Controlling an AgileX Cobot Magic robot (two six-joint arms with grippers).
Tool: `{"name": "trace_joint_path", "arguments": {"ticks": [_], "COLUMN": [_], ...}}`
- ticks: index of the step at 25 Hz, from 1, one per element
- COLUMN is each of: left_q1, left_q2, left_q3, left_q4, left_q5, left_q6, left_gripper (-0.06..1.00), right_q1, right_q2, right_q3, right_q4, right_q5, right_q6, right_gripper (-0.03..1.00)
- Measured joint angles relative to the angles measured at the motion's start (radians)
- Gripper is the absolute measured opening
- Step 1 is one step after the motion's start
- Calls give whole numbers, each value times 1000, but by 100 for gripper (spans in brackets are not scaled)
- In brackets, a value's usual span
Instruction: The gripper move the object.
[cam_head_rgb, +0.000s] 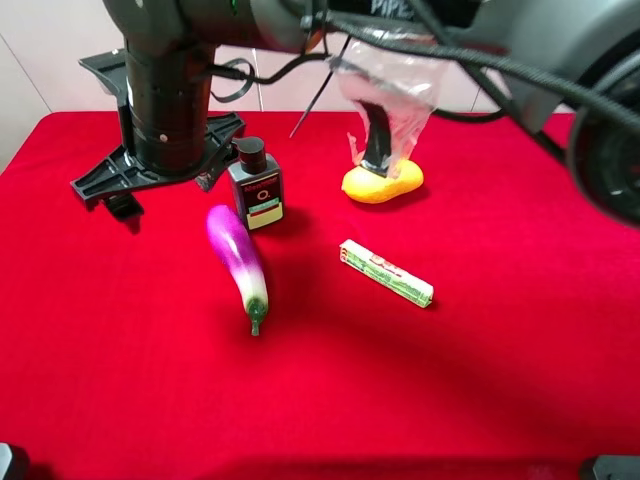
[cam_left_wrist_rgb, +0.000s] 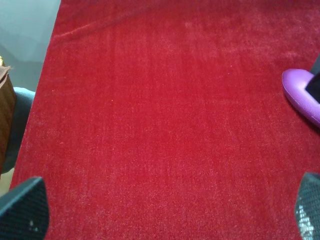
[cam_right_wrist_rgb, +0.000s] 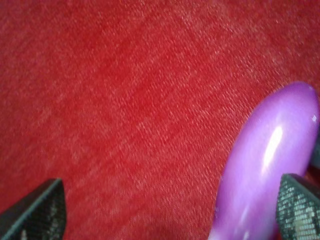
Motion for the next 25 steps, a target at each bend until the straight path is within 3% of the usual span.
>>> {"name": "trace_joint_path", "arguments": {"ticks": [14,25], "left_q1": [0,0], "left_q2": [0,0], "left_q3": [0,0], "left_q4": [0,0], "left_q5": [0,0], "left_q6": [0,0], "left_gripper": [98,98], "right_q1": [0,0], "right_q2": [-118,-239], "right_q3": [-1,-1], "right_q4": [0,-25], "right_q5": [193,206], "right_q6": [-50,-102], "right_gripper": [64,69]}}
